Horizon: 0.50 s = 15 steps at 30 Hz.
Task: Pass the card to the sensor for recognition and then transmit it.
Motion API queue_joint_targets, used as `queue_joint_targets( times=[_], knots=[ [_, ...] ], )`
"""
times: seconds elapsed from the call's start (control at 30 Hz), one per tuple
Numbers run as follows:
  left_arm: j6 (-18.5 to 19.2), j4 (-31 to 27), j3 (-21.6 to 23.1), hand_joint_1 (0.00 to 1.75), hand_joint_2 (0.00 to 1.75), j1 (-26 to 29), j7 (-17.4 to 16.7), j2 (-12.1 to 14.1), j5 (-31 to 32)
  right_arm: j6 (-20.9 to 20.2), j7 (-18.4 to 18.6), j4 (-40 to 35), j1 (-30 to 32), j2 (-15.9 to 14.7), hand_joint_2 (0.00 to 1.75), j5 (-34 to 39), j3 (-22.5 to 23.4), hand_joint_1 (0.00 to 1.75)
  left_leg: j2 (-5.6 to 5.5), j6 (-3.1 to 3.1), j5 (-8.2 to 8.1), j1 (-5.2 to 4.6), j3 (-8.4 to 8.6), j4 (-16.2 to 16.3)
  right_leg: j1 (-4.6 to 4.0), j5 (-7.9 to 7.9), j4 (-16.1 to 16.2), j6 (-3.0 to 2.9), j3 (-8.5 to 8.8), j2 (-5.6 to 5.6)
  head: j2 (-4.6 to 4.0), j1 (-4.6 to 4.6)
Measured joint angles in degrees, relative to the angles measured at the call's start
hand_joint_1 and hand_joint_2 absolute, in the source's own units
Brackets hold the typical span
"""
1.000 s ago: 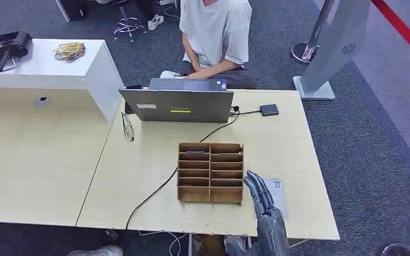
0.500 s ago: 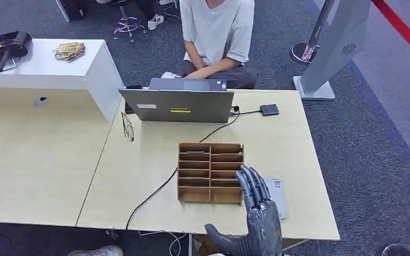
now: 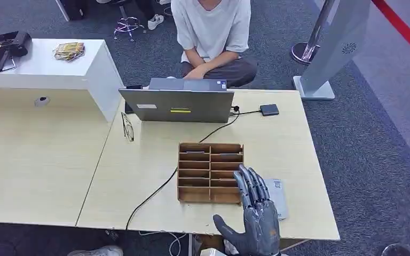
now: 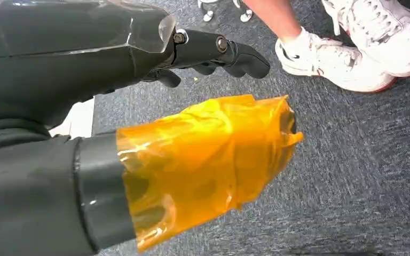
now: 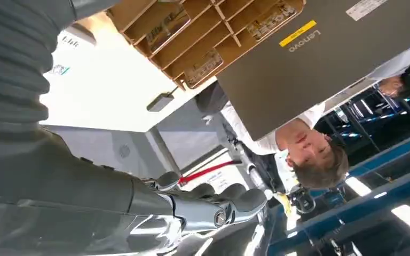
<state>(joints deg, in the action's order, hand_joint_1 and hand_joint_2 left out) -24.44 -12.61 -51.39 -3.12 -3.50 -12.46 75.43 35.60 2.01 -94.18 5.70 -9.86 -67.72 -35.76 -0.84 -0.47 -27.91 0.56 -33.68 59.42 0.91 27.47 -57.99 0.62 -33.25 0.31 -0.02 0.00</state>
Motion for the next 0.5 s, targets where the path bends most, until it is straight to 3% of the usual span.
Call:
queue_joint_targets(
  times=[0.5],
  knots=[
    [1.0, 0.0, 0.0, 0.0, 0.0, -0.02, 0.0, 0.28, 1.2, -3.87, 1.42, 6.2, -3.2, 3.21, 1.75, -3.76, -0.09, 0.0, 0.0, 0.0, 0.01, 0.01, 0.0, 0.0, -0.01, 0.0, -0.01, 0.0, 0.01, 0.0, 0.0, 0.0]
  ],
)
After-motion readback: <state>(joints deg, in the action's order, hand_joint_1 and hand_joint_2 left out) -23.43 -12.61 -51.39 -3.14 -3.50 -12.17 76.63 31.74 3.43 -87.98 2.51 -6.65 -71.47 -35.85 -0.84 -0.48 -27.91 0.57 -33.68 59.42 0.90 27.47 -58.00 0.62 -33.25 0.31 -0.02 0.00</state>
